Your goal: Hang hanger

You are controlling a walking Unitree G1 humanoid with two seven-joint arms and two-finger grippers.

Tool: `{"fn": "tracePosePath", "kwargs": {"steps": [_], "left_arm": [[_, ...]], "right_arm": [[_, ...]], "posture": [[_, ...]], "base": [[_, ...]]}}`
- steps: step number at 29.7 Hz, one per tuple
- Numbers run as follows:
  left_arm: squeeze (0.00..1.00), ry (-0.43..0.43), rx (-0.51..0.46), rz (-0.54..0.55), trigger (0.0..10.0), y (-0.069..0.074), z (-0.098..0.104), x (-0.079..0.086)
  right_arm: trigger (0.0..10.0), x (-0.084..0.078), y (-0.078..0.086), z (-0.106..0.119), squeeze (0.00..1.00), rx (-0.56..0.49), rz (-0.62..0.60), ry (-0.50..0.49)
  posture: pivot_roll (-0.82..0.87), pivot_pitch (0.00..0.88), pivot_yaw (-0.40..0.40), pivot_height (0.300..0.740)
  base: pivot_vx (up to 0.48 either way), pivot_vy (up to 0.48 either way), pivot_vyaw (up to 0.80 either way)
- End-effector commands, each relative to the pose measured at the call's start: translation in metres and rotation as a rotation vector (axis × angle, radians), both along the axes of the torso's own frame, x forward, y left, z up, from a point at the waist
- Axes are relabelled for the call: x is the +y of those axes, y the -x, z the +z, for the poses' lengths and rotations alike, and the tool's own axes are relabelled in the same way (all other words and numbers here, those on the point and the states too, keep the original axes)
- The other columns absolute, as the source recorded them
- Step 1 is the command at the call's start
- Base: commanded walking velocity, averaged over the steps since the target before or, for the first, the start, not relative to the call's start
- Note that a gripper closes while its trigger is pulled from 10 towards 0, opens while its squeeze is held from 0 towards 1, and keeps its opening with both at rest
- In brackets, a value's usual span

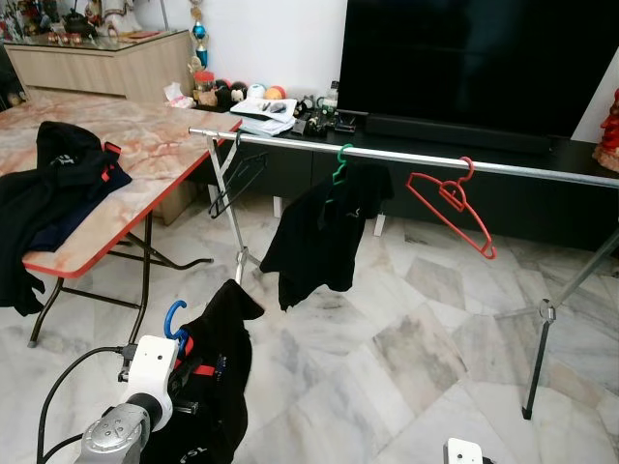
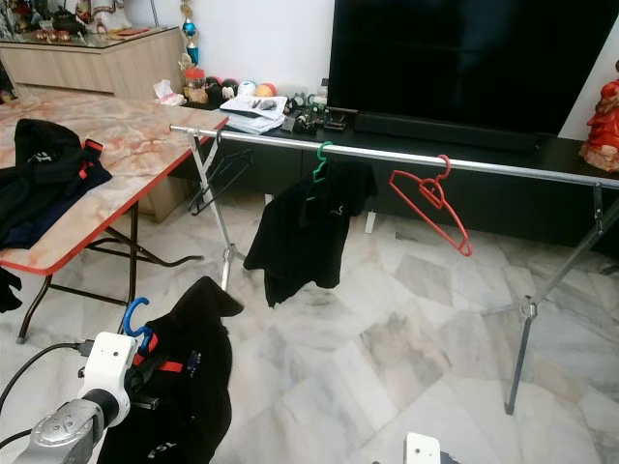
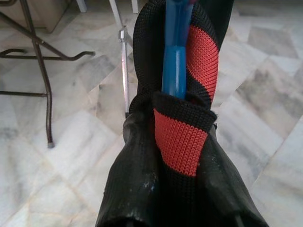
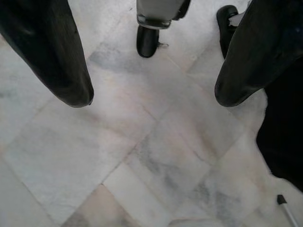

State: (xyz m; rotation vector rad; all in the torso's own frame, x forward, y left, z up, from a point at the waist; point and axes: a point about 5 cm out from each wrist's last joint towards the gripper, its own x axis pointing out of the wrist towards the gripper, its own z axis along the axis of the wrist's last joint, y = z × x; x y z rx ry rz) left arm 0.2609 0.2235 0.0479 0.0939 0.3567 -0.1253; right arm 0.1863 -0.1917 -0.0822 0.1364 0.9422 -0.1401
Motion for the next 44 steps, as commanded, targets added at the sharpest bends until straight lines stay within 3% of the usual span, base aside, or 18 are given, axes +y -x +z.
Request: {"fn": "tracePosePath", "kwargs": {"steps": [1,24,32,44], "left_arm": [[0.00,0.019,-0.029,-0.002,10.0,-0.0081,0.0085,0.0000],[0.00,0.013,-0.017,-0.024,10.0,-0.0048,0.0083,-0.0040],[0.00,-0.025,-0.004,-0.027,10.0,-0.0020,0.0061,-0.0022],[0.00,-0.048,0.000,-0.038,10.0,-0.0017,0.0059,-0.0037]], "right_arm": [[10.0,0.0035,-0.0029,0.0009,0.00,-0.006,0.003,-0.009],[10.0,0.0053,0.0026,-0.0019,0.00,0.009,0.025,-0.034],[10.0,0.0036,0.0038,-0.0023,0.00,0.013,0.038,-0.027],[10.0,0.0032,0.0014,-0.0009,0.00,0.002,0.044,-0.020]], "posture": [[0.13,0.000,0.015,0.740],[0.14,0.000,0.007,0.740],[0.14,0.000,0.000,0.740],[0.15,0.000,-0.002,0.740]], "base": [[0.326,0.000,0.00],[0.376,0.000,0.00],[0.035,0.000,0.00],[0.000,-0.457,0.00]]}}
